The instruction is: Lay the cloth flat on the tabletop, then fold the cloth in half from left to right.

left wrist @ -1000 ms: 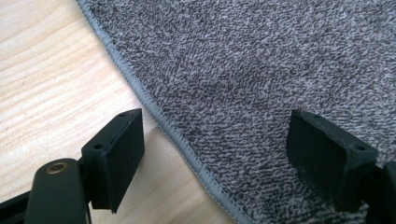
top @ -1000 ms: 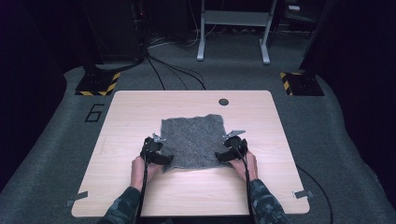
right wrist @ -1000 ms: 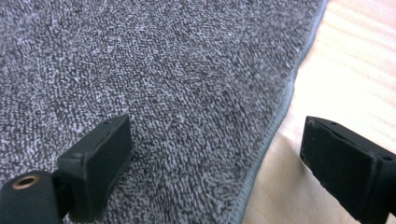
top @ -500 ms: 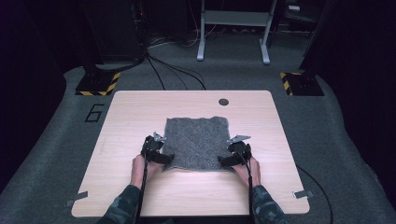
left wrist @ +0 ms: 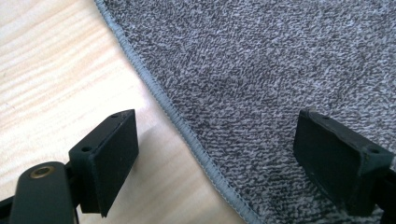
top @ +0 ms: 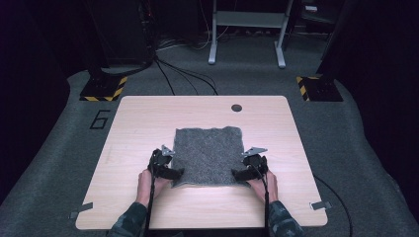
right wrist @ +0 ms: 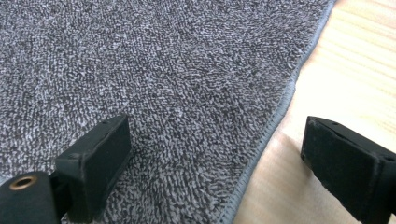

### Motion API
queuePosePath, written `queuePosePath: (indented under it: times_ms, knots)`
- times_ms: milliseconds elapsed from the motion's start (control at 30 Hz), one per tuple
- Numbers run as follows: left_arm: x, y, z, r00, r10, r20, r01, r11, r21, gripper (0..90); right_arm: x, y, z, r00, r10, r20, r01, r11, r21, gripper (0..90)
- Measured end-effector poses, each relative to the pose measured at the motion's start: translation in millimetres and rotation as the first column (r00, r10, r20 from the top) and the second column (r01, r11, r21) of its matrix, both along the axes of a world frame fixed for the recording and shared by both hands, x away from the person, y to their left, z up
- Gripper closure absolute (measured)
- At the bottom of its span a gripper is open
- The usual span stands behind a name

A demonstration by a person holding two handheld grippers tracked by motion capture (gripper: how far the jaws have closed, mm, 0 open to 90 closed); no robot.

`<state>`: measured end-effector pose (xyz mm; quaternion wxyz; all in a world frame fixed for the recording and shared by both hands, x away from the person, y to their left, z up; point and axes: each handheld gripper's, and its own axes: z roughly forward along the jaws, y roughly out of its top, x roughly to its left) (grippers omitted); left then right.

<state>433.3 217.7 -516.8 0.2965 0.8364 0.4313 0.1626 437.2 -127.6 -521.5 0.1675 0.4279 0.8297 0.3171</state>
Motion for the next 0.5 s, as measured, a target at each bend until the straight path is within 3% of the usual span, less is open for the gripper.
queuePosePath:
  times_ms: [200,367,500]
  knots:
    - [-11.3,0.9,-0.3,1.0,-0.003,0.002,0.003,1.0,0.001,14.2,-13.1,-0.4,-0.5,1.0,-0.009,-0.003,0.009,1.0,0.012,8.1]
    - [-15.5,1.3,1.2,1.0,-0.001,-0.001,0.001,1.0,0.009,12.2,-20.1,-2.0,0.0,0.9999,0.016,-0.004,-0.016,1.0,0.001,7.8]
    - [-11.4,11.3,10.5,0.9996,0.028,0.001,-0.028,0.9986,-0.044,9.3,-22.1,1.1,7.1,0.9995,0.03,0.004,-0.03,0.999,0.02,7.6]
